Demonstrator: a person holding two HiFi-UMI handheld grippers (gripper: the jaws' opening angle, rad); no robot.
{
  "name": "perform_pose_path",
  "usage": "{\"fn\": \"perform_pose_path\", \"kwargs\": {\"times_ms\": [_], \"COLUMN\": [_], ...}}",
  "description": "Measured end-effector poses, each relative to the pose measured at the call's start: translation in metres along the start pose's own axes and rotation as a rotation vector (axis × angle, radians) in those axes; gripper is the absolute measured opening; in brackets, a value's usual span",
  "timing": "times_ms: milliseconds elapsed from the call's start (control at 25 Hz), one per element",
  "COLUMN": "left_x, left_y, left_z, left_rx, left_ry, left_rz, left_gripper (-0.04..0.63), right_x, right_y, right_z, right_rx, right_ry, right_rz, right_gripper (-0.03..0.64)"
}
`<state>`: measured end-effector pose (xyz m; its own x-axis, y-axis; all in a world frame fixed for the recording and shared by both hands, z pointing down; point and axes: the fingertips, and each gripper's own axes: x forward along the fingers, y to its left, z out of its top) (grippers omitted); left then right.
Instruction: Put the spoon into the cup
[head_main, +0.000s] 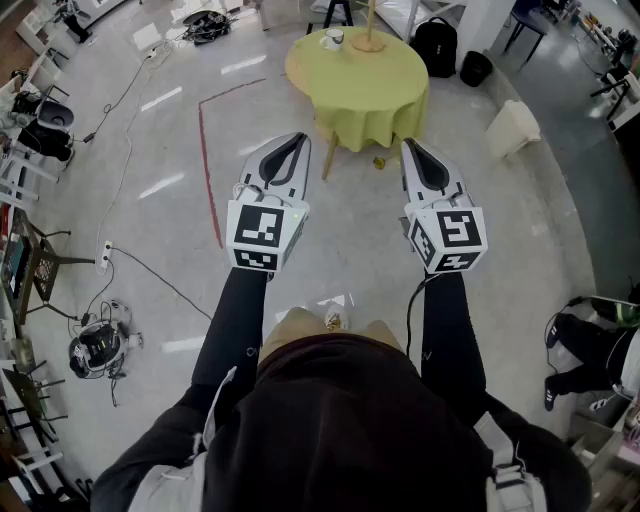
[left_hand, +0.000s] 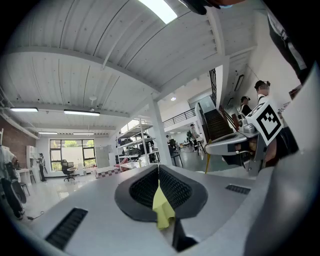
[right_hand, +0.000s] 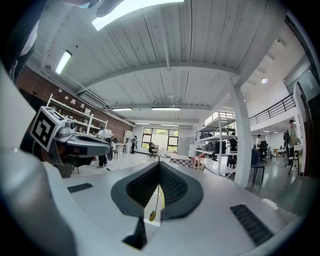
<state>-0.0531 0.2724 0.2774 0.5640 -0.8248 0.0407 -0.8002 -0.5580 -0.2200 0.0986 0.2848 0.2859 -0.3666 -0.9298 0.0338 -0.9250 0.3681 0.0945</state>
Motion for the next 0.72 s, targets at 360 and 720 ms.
{"fn": "perform_pose_path", "kwargs": {"times_ms": [360, 720], "left_x": [0.000, 0.006], "left_y": [0.002, 0.006], "left_z": [0.002, 0.001], "left_rx": [0.003, 0.001], "left_ry": [0.001, 0.001], "left_rz": [0.005, 0.013], "left_gripper": [0.021, 0.021], "right_x": [0.003, 0.012], "right_y": [-0.001, -0.002], "right_z": [0.002, 0.001], "right_rx": [0.008, 0.010], "right_ry": [-0.010, -0.014], "right_rz": [0.006, 0.020], "right_gripper": [0.028, 0.028]}}
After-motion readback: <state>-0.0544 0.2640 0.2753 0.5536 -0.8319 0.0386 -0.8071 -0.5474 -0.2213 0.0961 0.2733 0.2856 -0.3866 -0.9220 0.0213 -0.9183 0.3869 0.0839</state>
